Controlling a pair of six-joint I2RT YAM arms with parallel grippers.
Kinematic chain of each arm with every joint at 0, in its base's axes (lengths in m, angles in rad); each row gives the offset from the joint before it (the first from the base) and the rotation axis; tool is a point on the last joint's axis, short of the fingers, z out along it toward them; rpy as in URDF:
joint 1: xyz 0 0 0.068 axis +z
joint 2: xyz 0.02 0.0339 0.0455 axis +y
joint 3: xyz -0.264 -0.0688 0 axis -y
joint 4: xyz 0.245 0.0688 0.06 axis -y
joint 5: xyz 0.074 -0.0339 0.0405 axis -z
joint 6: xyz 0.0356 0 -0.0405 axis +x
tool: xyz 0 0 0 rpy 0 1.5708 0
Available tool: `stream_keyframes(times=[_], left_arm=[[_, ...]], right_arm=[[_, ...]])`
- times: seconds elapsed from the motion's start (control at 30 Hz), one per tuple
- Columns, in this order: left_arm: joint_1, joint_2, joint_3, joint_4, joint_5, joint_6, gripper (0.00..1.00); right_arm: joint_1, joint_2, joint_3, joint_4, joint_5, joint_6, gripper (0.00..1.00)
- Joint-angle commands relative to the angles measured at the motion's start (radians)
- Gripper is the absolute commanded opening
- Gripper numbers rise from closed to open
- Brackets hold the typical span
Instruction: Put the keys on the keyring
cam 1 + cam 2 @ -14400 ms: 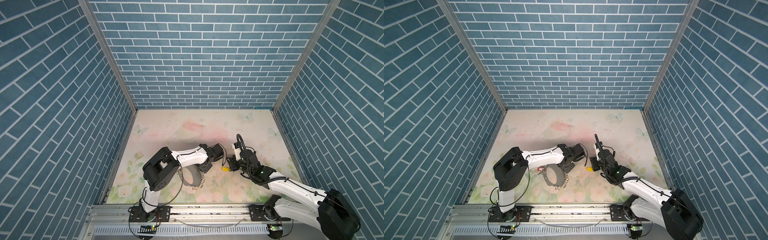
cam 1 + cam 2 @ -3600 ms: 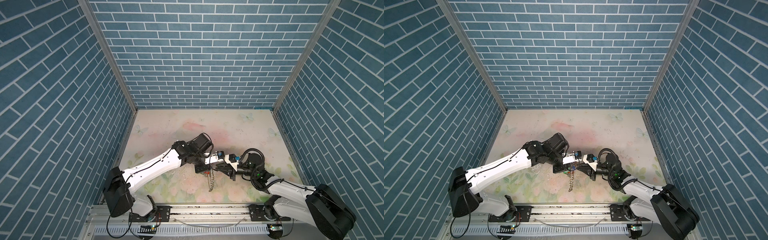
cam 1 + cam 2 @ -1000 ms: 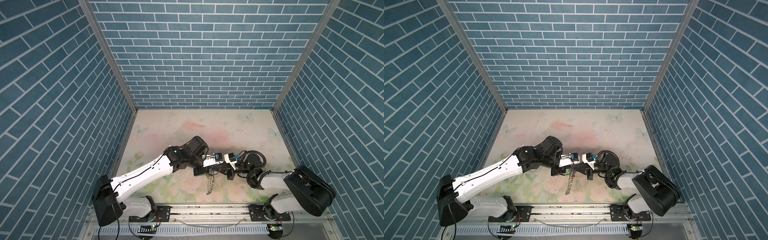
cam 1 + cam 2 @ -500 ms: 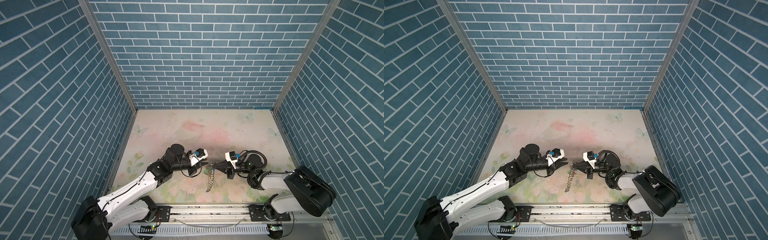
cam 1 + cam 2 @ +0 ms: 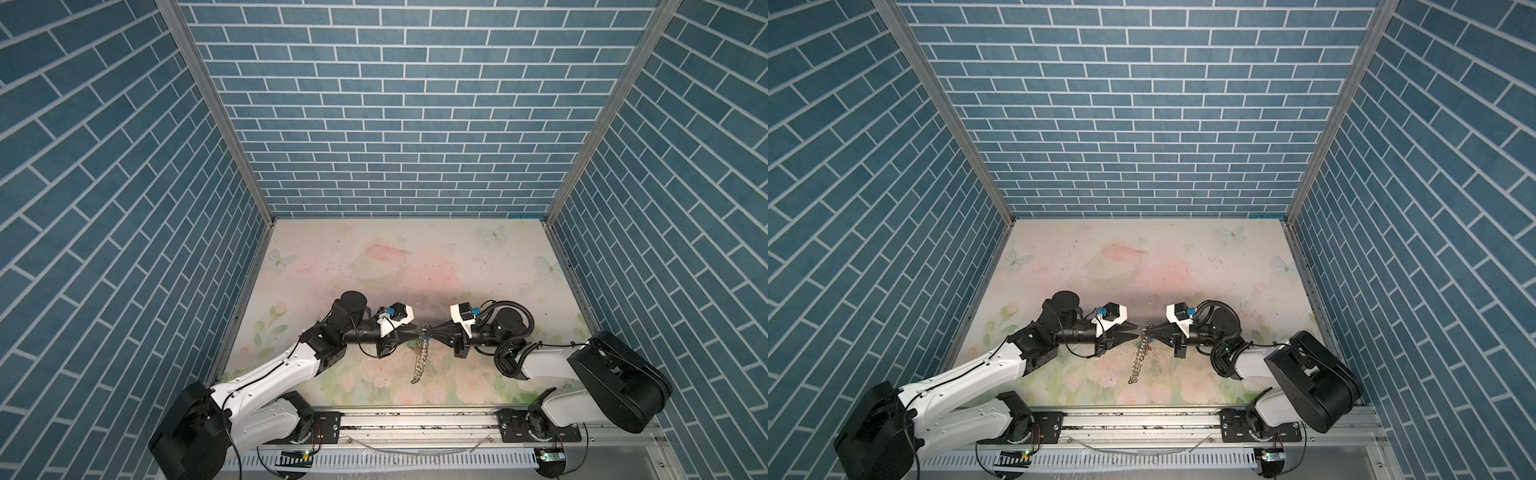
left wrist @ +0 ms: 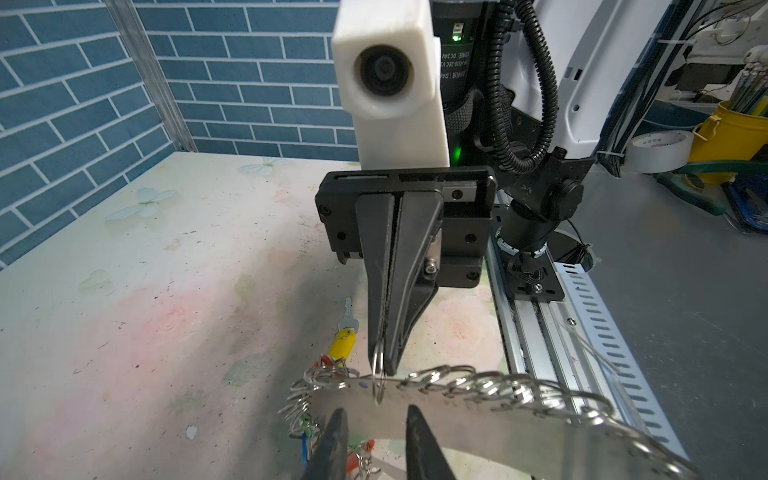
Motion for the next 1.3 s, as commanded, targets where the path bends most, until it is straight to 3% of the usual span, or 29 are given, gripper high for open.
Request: stream_keyframes(times=[0.0, 0.37, 0.6, 0.63, 0.7, 0.8, 0.9, 1.0, 1.13, 1.27], left_arm=[[0.008, 0.027, 0.006, 0.036, 0.039, -0.009, 0.25], [0.009, 0.07, 0.018, 0.086, 0.087, -0.044, 0.14], [0.009, 0.092, 0.042, 0.052, 0.086, -0.045, 0.0], [0.008, 0.091, 0.055, 0.03, 0.069, -0.046, 0.0], [0.008, 0.095, 0.095, -0.055, 0.038, -0.033, 0.0], [-0.022, 0.107, 0.167, -0.236, -0.057, 0.018, 0.0], [-0.09, 0.144, 0.295, -0.44, -0.198, 0.07, 0.0], [-0.144, 0.201, 0.391, -0.607, -0.321, 0.101, 0.0], [-0.196, 0.299, 0.502, -0.775, -0.421, 0.132, 0.0], [-0.213, 0.345, 0.52, -0.807, -0.438, 0.135, 0.0]], right_arm=[[0.004, 0.002, 0.028, 0.075, -0.021, 0.024, 0.0], [0.025, 0.026, 0.044, 0.075, -0.025, 0.018, 0.0], [0.028, 0.025, 0.041, 0.075, -0.015, 0.015, 0.0], [0.027, 0.022, 0.034, 0.071, -0.005, 0.007, 0.0], [0.021, 0.004, 0.011, 0.056, 0.019, -0.023, 0.14], [0.0, -0.075, -0.01, -0.116, 0.059, -0.129, 0.26], [-0.002, -0.207, 0.013, -0.429, 0.111, -0.279, 0.28], [-0.008, -0.319, 0.004, -0.579, 0.177, -0.364, 0.28], [-0.014, -0.383, -0.018, -0.589, 0.239, -0.352, 0.25], [-0.015, -0.435, -0.063, -0.586, 0.279, -0.292, 0.24]])
